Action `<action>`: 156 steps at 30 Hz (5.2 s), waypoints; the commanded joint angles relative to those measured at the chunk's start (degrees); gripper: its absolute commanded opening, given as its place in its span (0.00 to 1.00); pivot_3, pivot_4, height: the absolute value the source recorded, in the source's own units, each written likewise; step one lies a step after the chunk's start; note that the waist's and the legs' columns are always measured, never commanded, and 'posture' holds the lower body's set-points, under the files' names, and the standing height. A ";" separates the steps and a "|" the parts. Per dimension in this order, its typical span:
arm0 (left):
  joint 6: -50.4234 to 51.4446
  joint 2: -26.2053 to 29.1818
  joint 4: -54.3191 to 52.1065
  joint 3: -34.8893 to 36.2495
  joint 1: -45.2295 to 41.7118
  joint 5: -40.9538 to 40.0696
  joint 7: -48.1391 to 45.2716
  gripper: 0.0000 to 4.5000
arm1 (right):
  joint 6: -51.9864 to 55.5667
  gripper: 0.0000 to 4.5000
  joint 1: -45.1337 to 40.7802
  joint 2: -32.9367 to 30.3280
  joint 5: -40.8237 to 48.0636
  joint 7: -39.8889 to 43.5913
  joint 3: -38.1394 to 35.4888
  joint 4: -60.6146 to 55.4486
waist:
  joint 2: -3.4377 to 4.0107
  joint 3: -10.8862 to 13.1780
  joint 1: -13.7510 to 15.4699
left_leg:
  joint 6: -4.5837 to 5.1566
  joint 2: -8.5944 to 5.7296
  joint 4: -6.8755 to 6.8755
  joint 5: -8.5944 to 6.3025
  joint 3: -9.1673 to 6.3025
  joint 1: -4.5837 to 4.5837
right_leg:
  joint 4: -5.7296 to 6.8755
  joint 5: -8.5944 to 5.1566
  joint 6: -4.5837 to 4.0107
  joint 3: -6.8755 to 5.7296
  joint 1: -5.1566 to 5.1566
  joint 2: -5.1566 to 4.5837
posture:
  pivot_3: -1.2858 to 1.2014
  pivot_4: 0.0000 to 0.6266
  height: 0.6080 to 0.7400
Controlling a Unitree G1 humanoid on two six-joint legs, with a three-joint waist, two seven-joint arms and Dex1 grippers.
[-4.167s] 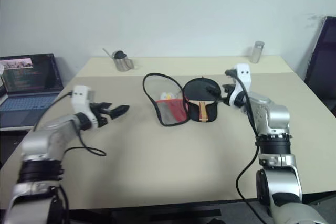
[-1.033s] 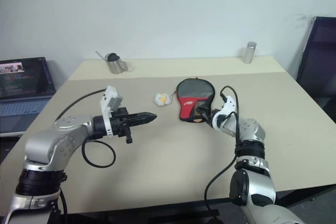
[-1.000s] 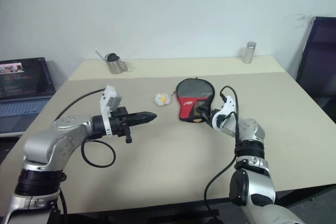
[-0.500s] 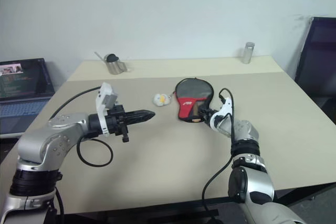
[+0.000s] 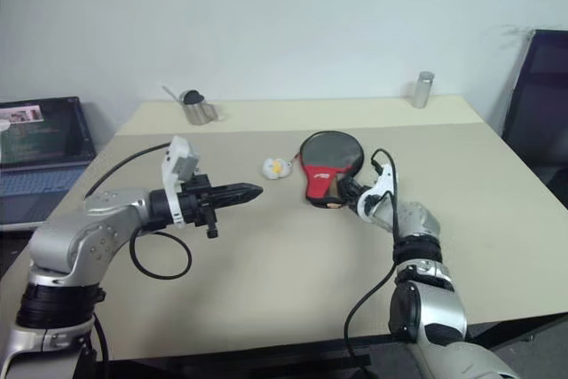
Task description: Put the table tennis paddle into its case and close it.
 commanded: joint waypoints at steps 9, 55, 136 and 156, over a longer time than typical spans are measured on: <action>-2.74 0.88 3.96 -3.42 -3.96 1.51 -4.99 0.00 | 34.41 0.01 23.54 -8.20 12.40 7.57 8.48 -39.27 | 0.00 0.00 1.37 | 0.10 0.00 -0.08 -0.08 -0.05 -0.13 | -0.29 -0.03 0.05 -0.08 -0.03 0.00 | 0.52 0.24 1.00; -6.25 -0.09 9.72 -4.14 -6.65 4.69 -6.37 0.00 | 31.95 0.79 37.53 -29.70 28.93 16.01 6.49 -53.73 | 0.01 0.01 1.53 | 0.25 -0.07 -0.01 -0.16 -0.30 0.07 | -0.75 -0.07 0.25 -0.29 0.60 0.02 | 0.52 0.24 1.00; -36.42 -32.09 84.59 -9.61 -42.24 41.88 35.45 0.06 | -20.16 1.00 24.72 -6.13 -28.92 21.28 39.52 -28.03 | -0.31 -0.48 1.39 | -0.13 -0.30 0.12 0.05 -0.18 0.33 | -0.71 0.24 0.51 -0.20 0.74 -0.20 | 0.52 0.24 1.00; -44.82 -37.43 89.04 -22.44 -43.51 63.53 48.87 0.06 | -10.53 1.00 30.31 -7.31 -25.26 26.11 41.67 -44.78 | -0.33 -0.47 1.37 | -0.11 -0.30 0.11 0.04 -0.20 0.23 | -0.73 0.23 0.53 -0.26 0.67 -0.19 | 0.52 0.24 1.00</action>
